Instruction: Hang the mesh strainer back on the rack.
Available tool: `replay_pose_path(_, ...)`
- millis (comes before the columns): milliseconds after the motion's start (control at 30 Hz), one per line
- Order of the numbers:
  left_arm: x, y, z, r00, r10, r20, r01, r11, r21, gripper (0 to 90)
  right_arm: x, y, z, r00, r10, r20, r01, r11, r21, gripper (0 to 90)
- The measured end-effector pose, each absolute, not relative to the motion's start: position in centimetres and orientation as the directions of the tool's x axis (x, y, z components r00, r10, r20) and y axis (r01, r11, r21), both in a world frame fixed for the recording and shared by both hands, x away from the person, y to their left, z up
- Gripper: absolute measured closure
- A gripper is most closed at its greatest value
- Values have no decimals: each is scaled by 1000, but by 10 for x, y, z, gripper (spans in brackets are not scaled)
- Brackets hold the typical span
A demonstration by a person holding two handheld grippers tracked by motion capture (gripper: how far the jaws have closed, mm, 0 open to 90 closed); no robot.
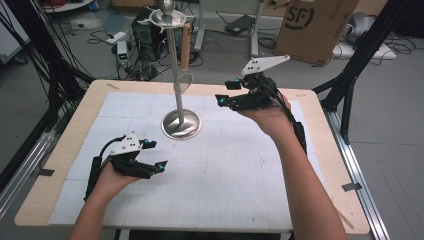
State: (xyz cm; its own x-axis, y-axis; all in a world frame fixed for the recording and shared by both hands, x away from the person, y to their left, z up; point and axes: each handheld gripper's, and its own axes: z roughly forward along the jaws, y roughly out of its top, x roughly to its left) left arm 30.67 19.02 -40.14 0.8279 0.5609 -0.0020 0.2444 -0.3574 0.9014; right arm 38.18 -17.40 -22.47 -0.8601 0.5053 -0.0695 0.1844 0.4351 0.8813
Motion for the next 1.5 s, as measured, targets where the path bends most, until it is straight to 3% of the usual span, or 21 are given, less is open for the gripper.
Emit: replay_pose_path(1500, 306, 196, -394, 822, 570, -16, 228, -303, 925, 208, 328, -245, -318, -819, 572, 48, 296, 349, 889, 298)
